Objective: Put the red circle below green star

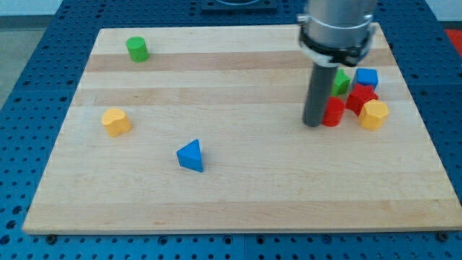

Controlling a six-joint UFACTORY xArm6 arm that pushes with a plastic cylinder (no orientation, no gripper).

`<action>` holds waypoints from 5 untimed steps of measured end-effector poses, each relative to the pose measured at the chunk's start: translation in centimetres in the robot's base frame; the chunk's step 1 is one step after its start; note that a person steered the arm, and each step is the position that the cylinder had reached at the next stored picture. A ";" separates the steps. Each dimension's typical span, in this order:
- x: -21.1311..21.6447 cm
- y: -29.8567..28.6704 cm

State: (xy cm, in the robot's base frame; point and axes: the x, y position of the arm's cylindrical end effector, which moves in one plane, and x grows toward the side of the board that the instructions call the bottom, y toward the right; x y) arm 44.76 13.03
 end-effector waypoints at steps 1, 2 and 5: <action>0.2 0.5; 2.7 -0.1; 0.2 4.5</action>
